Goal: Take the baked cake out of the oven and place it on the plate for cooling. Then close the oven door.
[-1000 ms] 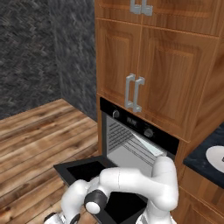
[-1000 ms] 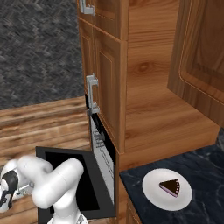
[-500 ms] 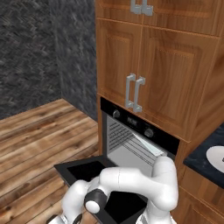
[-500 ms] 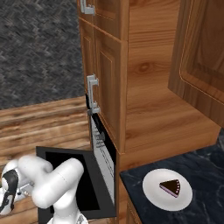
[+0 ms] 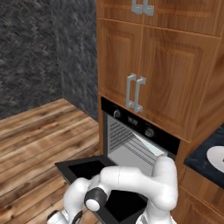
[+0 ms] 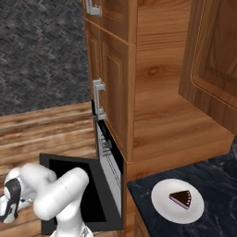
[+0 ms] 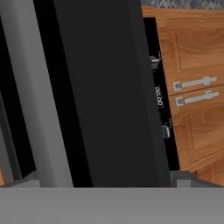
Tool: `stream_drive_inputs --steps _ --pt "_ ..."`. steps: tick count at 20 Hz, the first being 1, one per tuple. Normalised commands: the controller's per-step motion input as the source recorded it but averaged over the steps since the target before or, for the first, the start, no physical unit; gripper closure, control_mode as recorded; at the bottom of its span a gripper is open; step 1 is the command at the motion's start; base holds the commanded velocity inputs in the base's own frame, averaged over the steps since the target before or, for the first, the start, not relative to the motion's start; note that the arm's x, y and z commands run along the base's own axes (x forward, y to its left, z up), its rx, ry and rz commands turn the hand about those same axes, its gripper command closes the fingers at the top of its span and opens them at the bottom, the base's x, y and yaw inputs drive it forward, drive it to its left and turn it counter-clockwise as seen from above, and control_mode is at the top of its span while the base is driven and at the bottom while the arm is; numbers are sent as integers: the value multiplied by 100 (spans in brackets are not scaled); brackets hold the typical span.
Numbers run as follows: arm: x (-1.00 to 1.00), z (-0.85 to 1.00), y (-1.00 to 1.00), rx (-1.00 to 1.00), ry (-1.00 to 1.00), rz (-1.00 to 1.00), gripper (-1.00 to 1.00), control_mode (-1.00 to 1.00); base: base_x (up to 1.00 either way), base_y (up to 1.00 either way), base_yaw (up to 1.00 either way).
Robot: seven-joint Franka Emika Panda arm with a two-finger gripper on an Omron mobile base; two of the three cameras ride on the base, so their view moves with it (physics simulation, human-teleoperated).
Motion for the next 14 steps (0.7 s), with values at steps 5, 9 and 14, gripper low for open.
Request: stream_drive_inputs --steps 5,9,14 --pt "44 37 -28 -21 -17 -16 -100 -100 0 0 0" --pt "42 44 -39 -21 -17 -18 -100 -100 0 0 0" --pt "42 53 -47 -19 -14 -18 -100 -100 0 0 0"
